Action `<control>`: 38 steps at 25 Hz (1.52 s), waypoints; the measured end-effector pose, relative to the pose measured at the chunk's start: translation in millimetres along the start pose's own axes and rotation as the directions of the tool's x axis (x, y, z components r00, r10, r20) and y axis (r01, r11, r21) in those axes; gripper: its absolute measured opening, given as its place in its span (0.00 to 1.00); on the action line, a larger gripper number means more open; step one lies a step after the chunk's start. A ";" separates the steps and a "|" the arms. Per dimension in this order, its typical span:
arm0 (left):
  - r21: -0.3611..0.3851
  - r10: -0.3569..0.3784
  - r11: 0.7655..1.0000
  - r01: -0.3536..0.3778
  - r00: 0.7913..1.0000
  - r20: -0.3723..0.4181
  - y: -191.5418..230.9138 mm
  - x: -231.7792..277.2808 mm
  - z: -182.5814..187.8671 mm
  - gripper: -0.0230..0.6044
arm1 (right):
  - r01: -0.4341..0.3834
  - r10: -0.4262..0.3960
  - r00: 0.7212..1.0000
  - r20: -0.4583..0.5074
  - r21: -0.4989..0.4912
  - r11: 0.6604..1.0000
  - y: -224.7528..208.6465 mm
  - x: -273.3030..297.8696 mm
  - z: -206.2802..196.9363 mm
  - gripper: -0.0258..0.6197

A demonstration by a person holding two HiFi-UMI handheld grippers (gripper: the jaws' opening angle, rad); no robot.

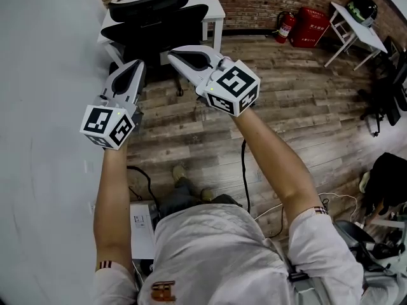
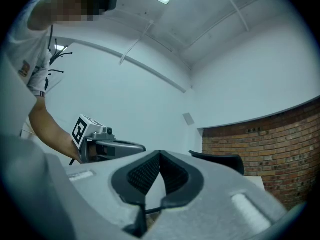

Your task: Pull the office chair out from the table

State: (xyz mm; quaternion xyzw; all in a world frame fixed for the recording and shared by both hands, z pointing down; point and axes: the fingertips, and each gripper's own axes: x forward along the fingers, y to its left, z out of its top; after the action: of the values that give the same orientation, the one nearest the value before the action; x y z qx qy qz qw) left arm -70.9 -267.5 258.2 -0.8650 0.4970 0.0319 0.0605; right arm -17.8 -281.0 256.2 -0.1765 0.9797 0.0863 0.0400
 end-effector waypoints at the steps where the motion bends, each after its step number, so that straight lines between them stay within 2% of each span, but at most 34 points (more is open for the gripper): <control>1: 0.002 0.003 1.000 -0.003 1.000 -0.001 5.1 2.2 -1.5 0.04 | 0.000 0.000 1.000 0.001 -0.002 1.000 -3.3 2.8 -0.8 0.04; 10: 0.006 0.001 1.000 -0.001 1.000 0.010 62.0 30.6 -18.4 0.04 | 0.018 -0.019 0.999 -0.029 -0.024 1.000 -43.7 46.5 -19.7 0.04; 17: -0.004 -0.004 1.000 0.004 1.000 0.014 137.1 54.1 -31.8 0.04 | 0.027 -0.028 0.997 -0.066 -0.027 0.999 -80.7 107.9 -41.2 0.04; 26: 0.002 -0.044 0.999 0.044 0.999 0.003 222.5 78.3 -56.4 0.04 | 0.081 -0.086 0.991 -0.100 -0.059 0.995 -125.5 171.2 -70.5 0.04; 35: 0.067 -0.068 0.995 0.074 0.994 -0.087 269.1 101.1 -84.0 0.04 | 0.140 -0.167 0.966 -0.196 -0.143 0.980 -172.0 178.4 -100.5 0.05; 38: 0.097 -0.079 0.991 0.091 0.989 -0.124 275.7 109.5 -91.6 0.05 | 0.144 -0.179 0.958 -0.225 -0.162 0.976 -187.7 175.6 -106.7 0.09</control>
State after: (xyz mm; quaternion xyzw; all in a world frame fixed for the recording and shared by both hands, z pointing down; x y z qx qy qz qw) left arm -254.2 -511.2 316.1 -0.8815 0.4635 -0.0483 0.0761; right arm -120.8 -533.3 312.8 -0.2676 0.9508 0.1317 -0.0836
